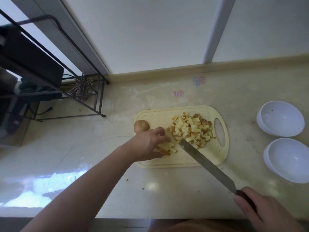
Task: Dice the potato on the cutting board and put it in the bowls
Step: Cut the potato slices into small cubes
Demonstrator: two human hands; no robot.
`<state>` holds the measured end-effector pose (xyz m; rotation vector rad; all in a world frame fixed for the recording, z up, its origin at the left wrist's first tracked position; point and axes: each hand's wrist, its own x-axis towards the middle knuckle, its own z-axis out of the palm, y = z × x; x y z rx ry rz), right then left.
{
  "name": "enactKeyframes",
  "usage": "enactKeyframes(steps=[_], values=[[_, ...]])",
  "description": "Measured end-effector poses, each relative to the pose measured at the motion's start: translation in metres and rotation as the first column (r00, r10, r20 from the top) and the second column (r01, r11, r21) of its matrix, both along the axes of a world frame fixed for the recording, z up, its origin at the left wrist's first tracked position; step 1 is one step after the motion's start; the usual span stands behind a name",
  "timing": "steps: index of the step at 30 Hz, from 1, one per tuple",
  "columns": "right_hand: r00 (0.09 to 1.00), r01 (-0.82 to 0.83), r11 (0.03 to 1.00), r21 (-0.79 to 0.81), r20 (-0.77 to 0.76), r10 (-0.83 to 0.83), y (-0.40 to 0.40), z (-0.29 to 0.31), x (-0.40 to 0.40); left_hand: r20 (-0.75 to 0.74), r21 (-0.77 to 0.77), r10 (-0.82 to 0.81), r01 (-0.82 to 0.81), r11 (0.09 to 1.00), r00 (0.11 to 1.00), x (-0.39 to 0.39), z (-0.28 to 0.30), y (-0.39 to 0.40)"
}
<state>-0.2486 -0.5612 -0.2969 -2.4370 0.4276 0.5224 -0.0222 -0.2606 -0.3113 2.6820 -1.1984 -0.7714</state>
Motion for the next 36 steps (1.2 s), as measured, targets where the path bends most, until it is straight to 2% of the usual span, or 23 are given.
enactKeyframes(steps=[2, 6, 10, 13, 17, 23, 26, 28, 30, 32, 36], values=[[0.999, 0.034, 0.992, 0.123, -0.021, -0.031, 0.008, 0.003, 0.009, -0.019, -0.065, 0.050, -0.052, 0.997, 0.999, -0.004, -0.005, 0.003], [1.000, 0.030, 0.964, 0.264, -0.003, -0.030, 0.032, 0.007, 0.028, -0.018, -0.147, 0.228, -0.228, 0.963, 0.974, -0.024, -0.014, 0.008], [0.998, 0.056, 0.917, 0.396, -0.055, -0.037, 0.056, 0.004, 0.045, -0.019, -0.177, 0.554, -0.548, 0.818, 0.833, -0.053, -0.017, 0.009], [0.996, 0.079, 0.919, 0.386, -0.067, -0.057, 0.068, -0.001, 0.054, -0.053, -0.197, 0.696, -0.690, 0.696, 0.717, -0.068, -0.018, -0.003], [0.994, 0.091, 0.929, 0.358, -0.087, -0.064, 0.080, -0.002, 0.060, -0.107, -0.225, 0.747, -0.747, 0.625, 0.657, -0.073, -0.020, -0.017], [0.996, 0.066, 0.935, 0.349, -0.087, -0.038, 0.094, -0.008, 0.058, -0.125, -0.231, 0.740, -0.744, 0.627, 0.661, -0.072, -0.025, -0.024], [0.992, 0.097, 0.918, 0.386, -0.112, -0.058, 0.090, -0.006, 0.063, -0.109, -0.229, 0.699, -0.702, 0.674, 0.707, -0.069, -0.024, -0.021], [0.989, 0.120, 0.908, 0.402, -0.128, -0.073, 0.086, -0.004, 0.065, -0.037, -0.194, 0.658, -0.651, 0.734, 0.752, -0.066, -0.023, -0.018], [0.986, 0.145, 0.902, 0.408, -0.135, -0.097, 0.084, -0.003, 0.066, 0.100, -0.161, 0.589, -0.572, 0.805, 0.802, -0.061, -0.023, -0.014], [0.987, 0.148, 0.904, 0.400, -0.117, -0.110, 0.081, -0.004, 0.065, 0.218, -0.233, 0.524, -0.477, 0.847, 0.824, -0.058, -0.029, -0.008], [0.993, 0.117, 0.901, 0.418, -0.081, -0.091, 0.077, 0.000, 0.059, 0.230, -0.475, 0.394, -0.251, 0.844, 0.890, -0.056, -0.050, 0.000]])
